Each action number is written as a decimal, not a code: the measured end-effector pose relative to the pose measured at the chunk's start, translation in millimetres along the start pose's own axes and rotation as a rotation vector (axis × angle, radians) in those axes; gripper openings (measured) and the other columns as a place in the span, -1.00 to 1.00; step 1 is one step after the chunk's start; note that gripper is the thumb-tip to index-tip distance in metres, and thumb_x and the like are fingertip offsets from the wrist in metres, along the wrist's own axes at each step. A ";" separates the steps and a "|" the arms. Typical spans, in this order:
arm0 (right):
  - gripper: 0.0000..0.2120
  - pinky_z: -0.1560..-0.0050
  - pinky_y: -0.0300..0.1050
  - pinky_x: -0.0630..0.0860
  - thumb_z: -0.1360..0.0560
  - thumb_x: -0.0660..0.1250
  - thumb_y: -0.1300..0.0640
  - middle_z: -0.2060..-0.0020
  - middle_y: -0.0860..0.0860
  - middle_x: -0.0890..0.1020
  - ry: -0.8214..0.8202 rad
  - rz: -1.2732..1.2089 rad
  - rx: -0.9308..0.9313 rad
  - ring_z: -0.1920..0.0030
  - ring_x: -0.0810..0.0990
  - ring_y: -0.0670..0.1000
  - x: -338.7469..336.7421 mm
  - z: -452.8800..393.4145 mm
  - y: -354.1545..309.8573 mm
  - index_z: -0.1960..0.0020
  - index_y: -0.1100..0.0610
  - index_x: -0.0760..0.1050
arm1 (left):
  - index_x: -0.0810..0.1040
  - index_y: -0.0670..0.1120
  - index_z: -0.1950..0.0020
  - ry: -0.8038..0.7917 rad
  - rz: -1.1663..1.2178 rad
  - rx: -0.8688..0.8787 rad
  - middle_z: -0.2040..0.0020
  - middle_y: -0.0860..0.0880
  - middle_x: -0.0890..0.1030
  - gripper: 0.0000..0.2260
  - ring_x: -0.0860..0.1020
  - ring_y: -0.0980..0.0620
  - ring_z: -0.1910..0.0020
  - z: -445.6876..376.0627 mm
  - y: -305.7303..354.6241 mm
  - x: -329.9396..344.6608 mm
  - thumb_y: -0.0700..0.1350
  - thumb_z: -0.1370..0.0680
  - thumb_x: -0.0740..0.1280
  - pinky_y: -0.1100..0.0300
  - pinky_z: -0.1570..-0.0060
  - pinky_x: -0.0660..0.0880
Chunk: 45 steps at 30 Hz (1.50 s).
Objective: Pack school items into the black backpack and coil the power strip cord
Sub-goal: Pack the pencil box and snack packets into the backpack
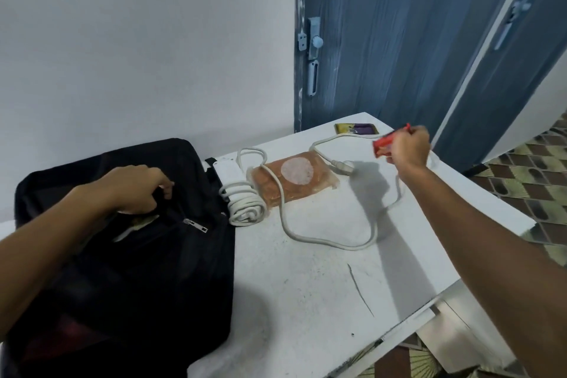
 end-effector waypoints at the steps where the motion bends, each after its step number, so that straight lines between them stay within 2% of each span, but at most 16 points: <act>1: -0.80 0.22 0.06 0.64 -0.44 0.17 0.17 0.11 0.16 0.67 -0.144 -0.069 0.034 0.23 0.67 0.18 15.7 12.4 -11.7 -0.05 0.16 0.42 | 0.55 0.17 -0.15 -0.006 0.001 0.012 -0.12 0.12 0.58 -0.63 0.55 0.02 -0.12 2.3 -3.0 0.7 -0.16 -0.41 0.32 0.19 -0.03 0.45; 4: -0.77 0.35 -0.03 0.63 -0.47 0.25 0.26 0.14 0.28 0.67 -0.672 -0.309 0.176 0.27 0.69 0.25 51.7 79.4 -50.8 -0.10 0.33 0.49 | 0.46 0.14 -0.34 -0.036 0.112 0.063 -0.29 0.06 0.52 -0.50 0.49 0.02 -0.25 12.2 -12.5 4.7 -0.12 -0.41 0.41 0.14 -0.18 0.45; 8: -0.82 0.39 -0.12 0.64 -0.60 0.10 0.33 0.26 0.31 0.67 -1.290 -0.393 0.342 0.32 0.70 0.19 85.5 178.4 -82.8 -0.10 0.37 0.43 | 0.27 0.14 -0.47 -0.040 0.161 0.121 -0.52 0.05 0.24 -0.32 0.26 0.00 -0.46 35.6 -29.1 1.3 -0.13 -0.40 0.42 0.00 -0.39 0.29; 12: -0.76 0.10 -0.07 0.65 -0.56 0.07 0.44 0.14 0.33 0.66 -1.683 -0.298 0.386 0.14 0.70 0.20 113.6 264.7 -88.2 -0.15 0.45 0.44 | 0.22 0.08 -0.52 0.015 0.205 0.154 -0.56 0.02 0.15 -0.25 0.17 0.05 -0.51 65.1 -43.0 -14.6 -0.38 -0.39 0.28 0.22 -0.42 0.17; 15: -0.79 -0.05 -0.01 0.62 -0.57 0.13 0.42 0.07 0.28 0.65 -1.515 -0.229 0.215 -0.01 0.66 0.23 139.2 320.1 -79.0 -0.06 0.37 0.52 | 0.26 0.08 -0.50 0.097 0.266 0.168 -0.50 0.09 0.30 -0.24 0.31 0.05 -0.44 82.9 -51.3 -25.6 -0.43 -0.36 0.20 0.13 -0.38 0.31; 17: -0.76 -0.05 -0.10 0.60 -0.55 0.18 0.38 0.13 0.15 0.67 -1.214 -0.196 -0.200 0.01 0.66 0.11 156.9 348.6 -74.1 0.10 0.23 0.61 | 0.31 0.13 -0.47 0.145 0.299 0.204 -0.44 0.10 0.40 -0.24 0.40 0.05 -0.38 91.8 -58.4 -30.3 -0.42 -0.34 0.18 0.07 -0.30 0.39; 19: -0.77 0.15 -0.16 0.47 -0.49 0.18 0.38 0.20 0.13 0.67 -1.039 -0.101 -0.599 0.15 0.62 0.06 170.4 371.0 -75.6 0.14 0.27 0.61 | 0.35 0.13 -0.45 0.185 0.313 0.242 -0.38 0.10 0.48 -0.27 0.45 0.05 -0.33 98.4 -63.7 -32.5 -0.38 -0.34 0.19 0.05 -0.26 0.42; 21: -0.81 0.21 -0.14 0.32 -0.43 0.15 0.35 0.21 0.26 0.62 -1.053 0.047 -0.803 0.17 0.56 0.21 187.4 389.4 -79.2 0.16 0.38 0.53 | 0.35 0.11 -0.45 0.217 0.285 0.240 -0.40 0.10 0.45 -0.31 0.43 0.06 -0.35 105.6 -67.4 -32.7 -0.31 -0.35 0.20 0.06 -0.29 0.40; 25: -0.77 0.03 -0.09 0.40 -0.49 0.18 0.26 -0.04 0.31 0.57 -1.335 0.426 -0.869 -0.10 0.51 0.28 207.6 409.8 -94.8 -0.06 0.34 0.51 | 0.34 0.10 -0.47 0.253 0.272 0.239 -0.48 0.15 0.33 -0.26 0.36 0.07 -0.41 114.1 -73.6 -25.4 -0.39 -0.33 0.18 0.08 -0.33 0.36; 29: -0.66 -0.02 -0.06 0.30 -0.60 0.10 0.09 -0.29 0.20 0.47 -1.245 1.019 -1.199 -0.27 0.44 0.22 214.4 404.7 -105.6 -0.31 0.18 0.42 | 0.36 0.07 -0.45 0.306 0.324 0.260 -0.49 0.16 0.29 -0.29 0.33 0.11 -0.43 108.7 -77.3 -16.7 -0.40 -0.35 0.19 0.10 -0.35 0.33; 32: -0.72 0.02 -0.10 0.32 -0.57 0.13 0.16 -0.16 0.21 0.55 -1.249 1.049 -1.409 -0.16 0.50 0.23 211.1 399.8 -101.3 -0.19 0.22 0.50 | 0.40 0.03 -0.43 0.314 0.383 0.280 -0.49 0.13 0.30 -0.35 0.31 0.14 -0.44 92.2 -80.4 -10.9 -0.39 -0.37 0.21 0.21 -0.35 0.31; 35: -0.77 0.00 -0.08 0.44 -0.52 0.17 0.28 -0.01 0.12 0.59 -1.507 0.815 -1.243 -0.10 0.53 0.16 185.5 374.6 -103.4 -0.10 0.20 0.53 | 0.48 0.01 -0.37 0.286 0.446 0.298 -0.47 0.13 0.32 -0.40 0.37 0.20 -0.35 68.6 -81.0 -5.2 -0.40 -0.38 0.25 0.50 -0.12 0.29; 38: -0.67 -0.23 -0.13 0.46 -0.52 0.21 0.39 -0.17 0.13 0.62 -1.712 0.379 -0.785 -0.21 0.57 0.06 152.2 321.4 -114.1 -0.23 0.23 0.54 | 0.53 0.08 -0.30 0.210 0.450 0.338 -0.45 0.13 0.34 -0.47 0.37 0.17 -0.39 40.5 -73.2 3.5 -0.29 -0.38 0.33 0.25 -0.30 0.37; 40: -0.71 -0.04 -0.17 0.54 -0.53 0.19 0.42 -0.06 0.16 0.66 -1.509 0.205 -0.588 -0.05 0.64 0.09 141.6 262.7 -114.2 -0.15 0.22 0.57 | 0.54 0.12 -0.27 0.116 0.419 0.330 -0.46 0.13 0.36 -0.48 0.35 0.13 -0.42 22.9 -64.1 9.9 -0.25 -0.35 0.29 0.11 -0.37 0.34; 42: -0.73 0.14 -0.31 0.54 -0.51 0.18 0.43 0.09 0.11 0.66 -1.144 0.214 -0.595 0.08 0.64 0.08 139.9 186.4 -105.6 -0.06 0.23 0.60 | 0.55 0.16 -0.16 0.030 0.359 0.258 -0.45 0.15 0.36 -0.51 0.34 0.11 -0.42 9.6 -54.6 11.9 -0.30 -0.36 0.26 0.11 -0.38 0.32; 45: -0.73 -0.07 -0.09 0.55 -0.46 0.18 0.41 0.09 0.10 0.66 -0.703 0.451 -0.584 0.03 0.62 0.11 143.9 67.8 -75.4 0.04 0.22 0.63 | 0.52 0.24 -0.03 -0.050 0.237 0.178 -0.37 0.25 0.42 -0.56 0.40 0.15 -0.32 -2.0 -40.1 7.8 -0.29 -0.37 0.23 0.18 -0.23 0.39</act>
Point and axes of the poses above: each hand's wrist, its own z-axis away from the middle knuckle, its own x-axis out of the palm, y = z × x, the point moved 1 cm from there along -z, towards the middle knuckle
